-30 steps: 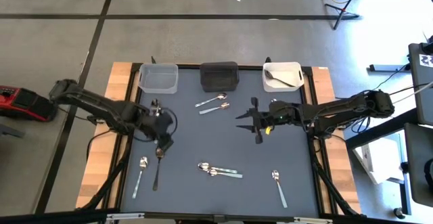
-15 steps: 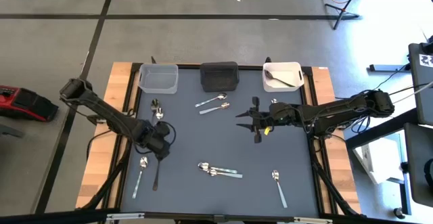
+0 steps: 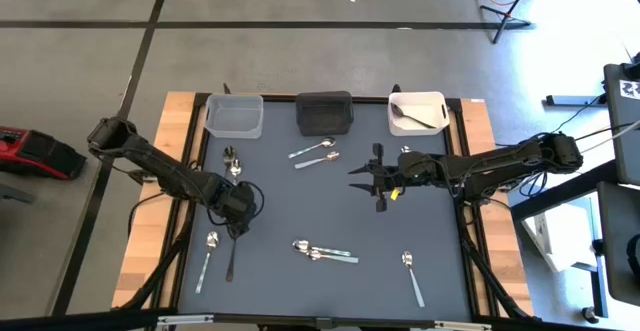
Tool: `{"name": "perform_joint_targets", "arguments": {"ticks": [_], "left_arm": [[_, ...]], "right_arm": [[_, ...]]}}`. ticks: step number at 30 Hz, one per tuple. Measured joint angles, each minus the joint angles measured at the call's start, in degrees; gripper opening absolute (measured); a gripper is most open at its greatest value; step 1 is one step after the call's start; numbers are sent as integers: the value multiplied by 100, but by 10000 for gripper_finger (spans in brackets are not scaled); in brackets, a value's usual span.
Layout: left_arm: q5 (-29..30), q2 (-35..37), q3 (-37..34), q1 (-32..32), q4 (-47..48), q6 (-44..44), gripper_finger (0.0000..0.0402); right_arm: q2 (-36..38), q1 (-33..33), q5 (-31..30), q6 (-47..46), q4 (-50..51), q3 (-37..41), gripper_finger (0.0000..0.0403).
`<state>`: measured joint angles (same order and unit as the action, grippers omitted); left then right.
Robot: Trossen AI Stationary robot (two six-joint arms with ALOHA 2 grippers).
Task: Sort silverware by color (type)
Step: Put the black spoon into the white bin
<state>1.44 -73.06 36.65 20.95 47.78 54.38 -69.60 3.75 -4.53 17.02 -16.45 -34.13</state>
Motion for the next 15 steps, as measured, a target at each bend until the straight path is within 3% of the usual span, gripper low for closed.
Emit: {"name": "perform_joint_targets", "arguments": {"ticks": [4,15], "left_arm": [[-58,268,-220,-160,-82,-5,175],[-434,410,-989,-210,-1549,-85,175]], "right_arm": [[0,0,0,0,1,0,138],[0,0,3,1,39,0,138]]}}
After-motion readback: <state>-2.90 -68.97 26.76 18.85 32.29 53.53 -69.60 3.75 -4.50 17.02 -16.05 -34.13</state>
